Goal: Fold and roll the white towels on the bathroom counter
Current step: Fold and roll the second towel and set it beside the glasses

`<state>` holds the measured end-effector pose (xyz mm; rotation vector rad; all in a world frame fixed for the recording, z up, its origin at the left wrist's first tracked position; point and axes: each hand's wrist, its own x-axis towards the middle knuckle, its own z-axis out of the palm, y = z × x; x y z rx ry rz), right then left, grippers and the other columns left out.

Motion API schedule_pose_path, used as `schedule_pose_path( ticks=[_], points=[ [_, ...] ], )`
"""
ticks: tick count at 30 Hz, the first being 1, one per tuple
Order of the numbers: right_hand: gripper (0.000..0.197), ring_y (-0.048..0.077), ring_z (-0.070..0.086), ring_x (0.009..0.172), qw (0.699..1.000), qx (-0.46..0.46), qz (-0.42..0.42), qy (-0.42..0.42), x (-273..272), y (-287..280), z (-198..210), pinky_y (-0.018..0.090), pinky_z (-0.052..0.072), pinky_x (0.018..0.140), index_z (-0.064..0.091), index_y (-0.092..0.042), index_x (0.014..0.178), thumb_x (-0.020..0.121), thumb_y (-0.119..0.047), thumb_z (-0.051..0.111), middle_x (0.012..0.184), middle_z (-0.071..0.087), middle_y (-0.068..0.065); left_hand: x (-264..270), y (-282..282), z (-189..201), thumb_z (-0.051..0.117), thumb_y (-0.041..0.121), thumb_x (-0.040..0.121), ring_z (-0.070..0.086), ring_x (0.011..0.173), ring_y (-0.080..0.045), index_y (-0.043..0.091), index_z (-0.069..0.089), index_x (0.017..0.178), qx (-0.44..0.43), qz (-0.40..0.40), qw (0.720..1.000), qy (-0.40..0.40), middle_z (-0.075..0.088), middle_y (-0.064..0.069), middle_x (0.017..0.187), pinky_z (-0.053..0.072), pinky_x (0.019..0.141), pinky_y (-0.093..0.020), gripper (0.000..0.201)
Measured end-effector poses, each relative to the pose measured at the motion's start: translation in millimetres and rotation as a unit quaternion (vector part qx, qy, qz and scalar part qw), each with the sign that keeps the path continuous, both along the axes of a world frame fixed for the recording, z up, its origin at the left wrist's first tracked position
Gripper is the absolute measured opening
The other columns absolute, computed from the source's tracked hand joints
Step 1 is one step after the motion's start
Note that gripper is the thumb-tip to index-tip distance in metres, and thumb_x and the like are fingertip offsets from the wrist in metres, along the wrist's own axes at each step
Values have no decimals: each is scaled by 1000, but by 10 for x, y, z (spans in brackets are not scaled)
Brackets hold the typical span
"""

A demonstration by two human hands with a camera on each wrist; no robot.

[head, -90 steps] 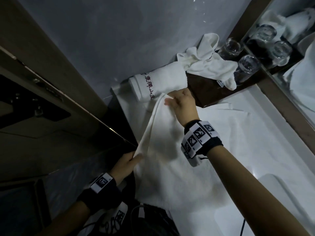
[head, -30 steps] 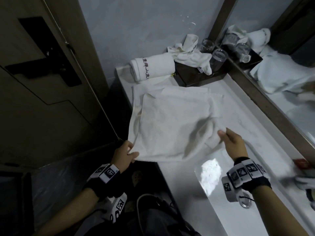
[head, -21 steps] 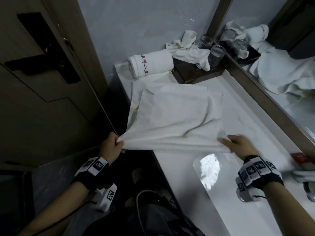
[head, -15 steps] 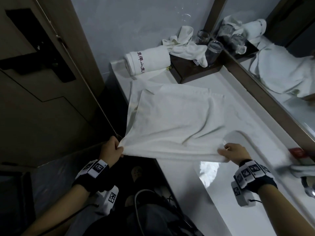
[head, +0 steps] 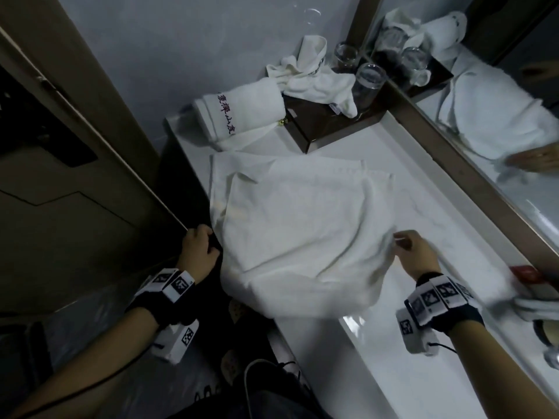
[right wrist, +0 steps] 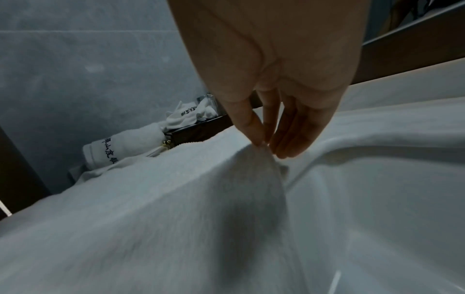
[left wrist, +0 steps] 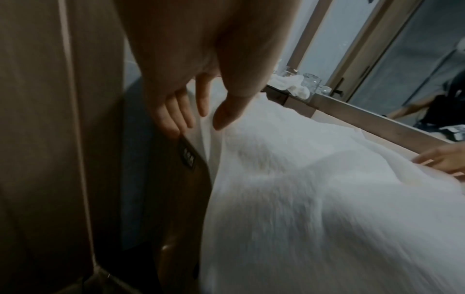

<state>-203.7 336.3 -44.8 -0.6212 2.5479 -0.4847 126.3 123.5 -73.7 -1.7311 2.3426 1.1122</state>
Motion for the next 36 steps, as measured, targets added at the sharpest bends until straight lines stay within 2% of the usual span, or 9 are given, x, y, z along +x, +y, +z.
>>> schedule_pose_path(
  ticks=[6, 9, 14, 19, 21, 25, 30, 34, 36],
  points=[
    [38, 39, 52, 109, 999, 13, -12, -48, -267, -535, 2, 40, 43, 94, 45, -2, 128, 90, -6, 51, 128, 45, 26, -719, -451, 144, 77, 21, 68, 37, 119, -36, 2, 48, 121, -121, -43, 991, 25, 39, -20, 128, 28, 98, -39, 64],
    [51, 42, 47, 114, 998, 12, -44, -45, -377, -767, -9, 40, 38, 95, 34, -3, 135, 89, -7, 54, 135, 35, 27, -1010, -643, 132, 71, 12, 71, 35, 124, -34, 6, 40, 131, -119, -103, 986, 61, 33, -17, 136, 29, 102, -40, 68],
    [57, 36, 49, 117, 990, -62, -99, -79, -542, -1018, -82, 38, 41, 92, 32, -6, 136, 87, -14, 60, 131, 49, 19, -1216, -859, -30, 65, 14, 78, 45, 118, -34, 17, 36, 138, -90, -130, 987, 22, 42, -14, 134, 34, 101, -49, 66],
    [30, 29, 54, 82, 990, -50, -80, -107, -656, -1061, -147, 31, 37, 65, 54, -9, 77, 92, -35, 51, 76, 58, 8, -1211, -937, -70, 58, 21, 89, 57, 104, -27, 12, 53, 122, -38, -68, 986, 145, 62, -12, 106, 42, 91, -31, 35],
    [26, 28, 56, 88, 990, -67, -48, -114, -756, -1039, -121, 36, 44, 77, 59, -10, 85, 94, -32, 48, 84, 61, 11, -1185, -991, 12, 55, 23, 91, 57, 92, -22, 9, 55, 116, -26, -10, 981, 191, 61, -10, 94, 37, 74, -18, 28],
    [18, 33, 61, 103, 972, -161, -24, -171, -928, -1108, 53, 49, 46, 96, 65, -15, 97, 93, -26, 52, 99, 67, 10, -988, -1284, 246, 47, 22, 95, 52, 85, -17, 6, 52, 89, -125, 72, 963, 228, 58, -11, 86, 31, 66, -17, 18],
    [32, 36, 53, 115, 992, -20, 51, -114, -814, -1517, -32, 33, 38, 92, 61, -7, 107, 93, -33, 51, 118, 62, 17, -828, -1515, 180, 46, 11, 94, 57, 91, -35, -7, 52, 86, -100, 28, 989, 101, 59, -30, 92, 38, 77, -34, 21],
    [22, 36, 55, 100, 999, 13, 36, -38, -729, -1617, -214, 30, 35, 74, 56, -9, 84, 92, -29, 51, 97, 60, 20, -872, -1540, 45, 52, 4, 89, 50, 100, -42, -11, 57, 99, -105, -22, 994, 21, 52, -34, 104, 35, 88, -37, 19],
    [23, 34, 53, 100, 1000, -15, 14, -3, -747, -1625, -269, 29, 37, 77, 59, -7, 83, 89, -29, 56, 99, 53, 17, -906, -1560, 32, 57, 5, 86, 48, 105, -41, -10, 57, 101, -104, -10, 994, 25, 48, -34, 110, 35, 93, -35, 21]
  ],
)
